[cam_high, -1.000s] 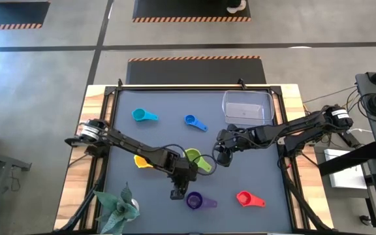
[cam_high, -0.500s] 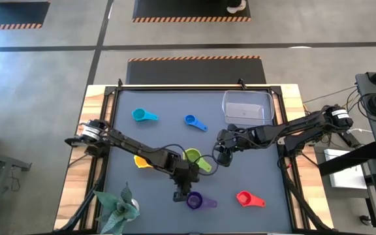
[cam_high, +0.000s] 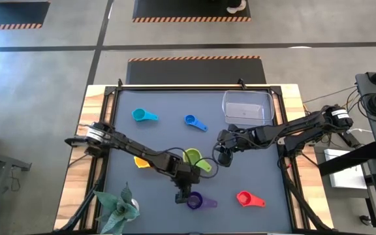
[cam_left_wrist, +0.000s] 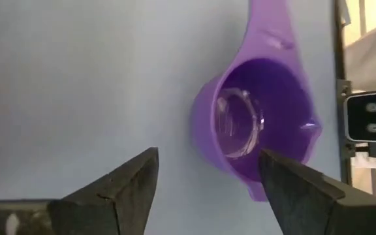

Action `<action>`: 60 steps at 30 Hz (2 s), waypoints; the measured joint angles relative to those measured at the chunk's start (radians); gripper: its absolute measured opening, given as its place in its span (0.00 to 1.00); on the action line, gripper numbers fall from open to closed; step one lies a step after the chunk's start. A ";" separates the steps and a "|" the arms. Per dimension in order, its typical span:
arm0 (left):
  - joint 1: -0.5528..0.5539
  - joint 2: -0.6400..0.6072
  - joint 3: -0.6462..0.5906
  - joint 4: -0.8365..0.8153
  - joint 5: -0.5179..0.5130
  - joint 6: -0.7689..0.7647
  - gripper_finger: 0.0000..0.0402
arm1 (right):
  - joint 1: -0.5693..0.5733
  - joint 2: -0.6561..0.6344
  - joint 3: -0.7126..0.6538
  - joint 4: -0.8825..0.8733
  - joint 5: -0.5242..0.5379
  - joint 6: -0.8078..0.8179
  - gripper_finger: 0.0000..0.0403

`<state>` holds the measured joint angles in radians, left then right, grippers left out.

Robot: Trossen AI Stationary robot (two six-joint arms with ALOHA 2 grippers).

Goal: Nest measuring cups in basket
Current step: Stack the violet measuring cup on top of the green measuring cup

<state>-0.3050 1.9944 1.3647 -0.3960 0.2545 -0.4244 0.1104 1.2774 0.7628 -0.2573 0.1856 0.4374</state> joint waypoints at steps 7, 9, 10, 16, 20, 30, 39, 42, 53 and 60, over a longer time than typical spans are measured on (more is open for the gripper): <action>0.001 0.022 0.000 -0.006 -0.002 -0.058 0.55 | 0.000 0.000 -0.005 0.000 0.000 0.000 0.28; 0.001 0.022 0.000 -0.009 -0.002 -0.067 0.49 | 0.000 0.000 -0.006 0.000 0.000 0.000 0.28; 0.001 0.022 0.000 -0.008 -0.002 -0.068 0.45 | 0.000 0.000 -0.008 0.000 0.000 0.000 0.28; 0.001 0.022 0.000 -0.009 -0.001 -0.064 0.12 | 0.000 0.000 -0.012 0.001 0.000 0.000 0.28; 0.009 0.004 0.001 -0.015 0.017 -0.067 0.03 | 0.000 0.000 -0.013 0.000 0.000 -0.001 0.28; 0.101 -0.035 0.140 -0.310 -0.011 0.060 0.00 | 0.000 0.000 -0.014 0.001 0.000 -0.014 0.28; 0.217 -0.066 0.210 -0.402 -0.062 0.076 0.00 | 0.000 0.000 -0.014 -0.001 -0.007 -0.018 0.28; 0.242 -0.092 0.210 -0.420 -0.102 0.089 0.00 | 0.000 0.000 -0.014 -0.005 -0.009 -0.018 0.28; 0.343 -0.095 0.195 -0.430 -0.135 0.128 0.00 | 0.000 0.000 -0.014 -0.004 -0.005 -0.037 0.28; 0.364 -0.093 0.166 -0.430 -0.133 0.128 0.00 | 0.000 0.000 -0.014 -0.007 -0.004 -0.037 0.28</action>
<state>0.0595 1.9011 1.5302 -0.8258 0.1213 -0.2966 0.1108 1.2774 0.7483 -0.2642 0.1814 0.4003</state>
